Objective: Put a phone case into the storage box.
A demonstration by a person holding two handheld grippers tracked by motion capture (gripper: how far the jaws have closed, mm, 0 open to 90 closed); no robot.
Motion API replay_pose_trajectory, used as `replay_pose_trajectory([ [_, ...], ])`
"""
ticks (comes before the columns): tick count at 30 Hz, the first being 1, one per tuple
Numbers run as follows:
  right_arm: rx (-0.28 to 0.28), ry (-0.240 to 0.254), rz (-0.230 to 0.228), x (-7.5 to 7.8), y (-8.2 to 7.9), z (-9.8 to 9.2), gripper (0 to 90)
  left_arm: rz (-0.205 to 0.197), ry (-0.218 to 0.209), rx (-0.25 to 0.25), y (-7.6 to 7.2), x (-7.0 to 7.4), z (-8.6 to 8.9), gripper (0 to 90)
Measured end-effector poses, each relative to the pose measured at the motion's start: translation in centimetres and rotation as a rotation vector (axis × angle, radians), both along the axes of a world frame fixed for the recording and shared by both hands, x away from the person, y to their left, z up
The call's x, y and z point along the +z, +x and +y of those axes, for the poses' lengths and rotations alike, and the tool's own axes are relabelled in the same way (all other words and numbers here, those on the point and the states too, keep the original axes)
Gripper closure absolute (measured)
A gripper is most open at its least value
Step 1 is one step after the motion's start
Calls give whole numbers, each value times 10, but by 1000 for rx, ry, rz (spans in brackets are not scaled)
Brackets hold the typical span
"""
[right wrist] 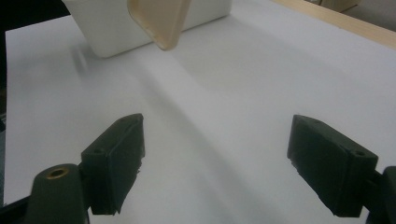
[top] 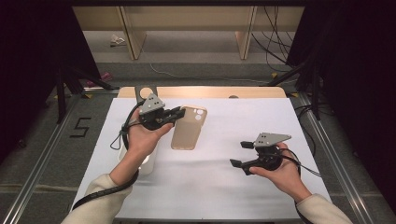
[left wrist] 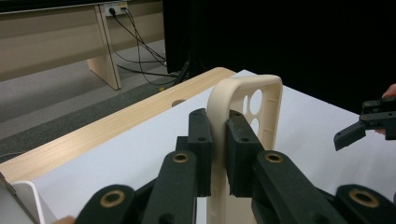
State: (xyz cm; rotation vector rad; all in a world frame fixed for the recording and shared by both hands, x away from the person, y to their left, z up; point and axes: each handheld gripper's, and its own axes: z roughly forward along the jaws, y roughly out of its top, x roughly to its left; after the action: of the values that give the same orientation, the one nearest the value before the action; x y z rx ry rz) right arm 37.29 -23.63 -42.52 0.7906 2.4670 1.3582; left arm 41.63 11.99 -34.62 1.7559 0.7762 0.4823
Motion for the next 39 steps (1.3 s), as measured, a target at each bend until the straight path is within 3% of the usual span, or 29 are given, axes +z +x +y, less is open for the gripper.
replay_pose_trajectory([
  [8, -40, 17, 0, 0, -2, -13, 187, -27, 4, 5, 0, 12, 15, 816],
  [21, -33, 23, 2, 0, -3, -19, 163, -63, -16, 47, -1, 31, 45, 815],
  [39, -45, 24, 6, -1, -4, -26, 163, -69, -6, 78, 5, 40, 75, 814],
])
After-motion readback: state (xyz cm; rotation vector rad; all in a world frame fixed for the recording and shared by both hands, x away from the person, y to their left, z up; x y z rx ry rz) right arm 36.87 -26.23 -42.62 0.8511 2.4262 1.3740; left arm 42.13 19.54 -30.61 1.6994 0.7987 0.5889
